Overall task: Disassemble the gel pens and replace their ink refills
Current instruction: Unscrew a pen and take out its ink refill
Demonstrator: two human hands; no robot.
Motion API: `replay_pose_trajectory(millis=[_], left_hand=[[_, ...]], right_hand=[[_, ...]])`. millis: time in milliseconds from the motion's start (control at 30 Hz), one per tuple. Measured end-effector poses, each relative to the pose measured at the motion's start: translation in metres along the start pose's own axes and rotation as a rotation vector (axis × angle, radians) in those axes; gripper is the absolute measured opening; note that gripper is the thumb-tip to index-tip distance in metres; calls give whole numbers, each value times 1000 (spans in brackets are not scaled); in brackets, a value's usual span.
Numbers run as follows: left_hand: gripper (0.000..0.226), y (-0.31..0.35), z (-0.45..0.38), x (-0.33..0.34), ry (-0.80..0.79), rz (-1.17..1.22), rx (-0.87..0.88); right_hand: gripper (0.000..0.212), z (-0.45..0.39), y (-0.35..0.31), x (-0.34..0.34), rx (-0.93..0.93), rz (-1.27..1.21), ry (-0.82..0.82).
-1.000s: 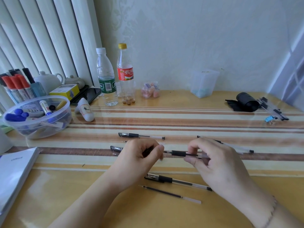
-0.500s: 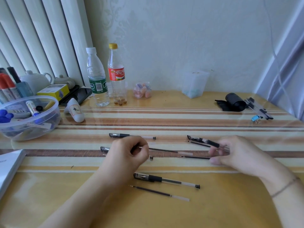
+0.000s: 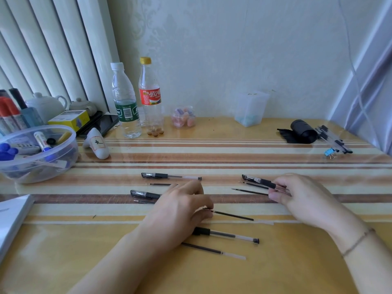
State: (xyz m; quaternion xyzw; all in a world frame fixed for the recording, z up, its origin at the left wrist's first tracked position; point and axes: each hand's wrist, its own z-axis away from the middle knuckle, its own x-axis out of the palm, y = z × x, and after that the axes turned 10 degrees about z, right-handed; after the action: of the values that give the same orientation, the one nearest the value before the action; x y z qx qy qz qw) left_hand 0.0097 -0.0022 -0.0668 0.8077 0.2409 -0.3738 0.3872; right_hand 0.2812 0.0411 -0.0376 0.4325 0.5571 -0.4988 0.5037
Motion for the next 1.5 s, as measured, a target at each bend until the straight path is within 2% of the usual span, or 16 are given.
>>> replay_pose_trajectory(millis=[333, 533, 667, 833, 1033, 1067, 1167, 1233, 1300, 1433, 1500], left_hand=[[12, -8, 4, -11, 56, -99, -4], [8, -1, 3, -19, 314, 149, -109], [8, 12, 4, -21, 257, -12, -16], [8, 11, 3, -22, 111, -172, 38], [6, 1, 5, -16, 57, -315, 24], [7, 0, 5, -17, 64, -315, 25], [10, -3, 7, -24, 115, -300, -10], [11, -6, 10, -30, 158, -275, -49], [12, -9, 11, -33, 186, -260, -78], [11, -7, 10, -31, 194, -219, -85], [10, -6, 11, -29, 185, -209, -89]], right_hand=[[7, 3, -6, -3, -23, -109, 41], [12, 17, -37, -2, -138, -137, 24], [13, 26, -55, 2, -227, -149, 30], [9, 29, -58, 4, -234, -207, 113], [6, 28, -62, 7, -258, -419, 23], [9, 28, -61, 6, -275, -463, 29], [37, 26, -53, -1, -302, -617, 97], [54, 21, -43, -4, -258, -631, 153], [64, 17, -33, -4, -233, -584, 140], [37, 18, -31, 2, -325, -471, 29], [35, 19, -33, 4, -375, -414, 29]])
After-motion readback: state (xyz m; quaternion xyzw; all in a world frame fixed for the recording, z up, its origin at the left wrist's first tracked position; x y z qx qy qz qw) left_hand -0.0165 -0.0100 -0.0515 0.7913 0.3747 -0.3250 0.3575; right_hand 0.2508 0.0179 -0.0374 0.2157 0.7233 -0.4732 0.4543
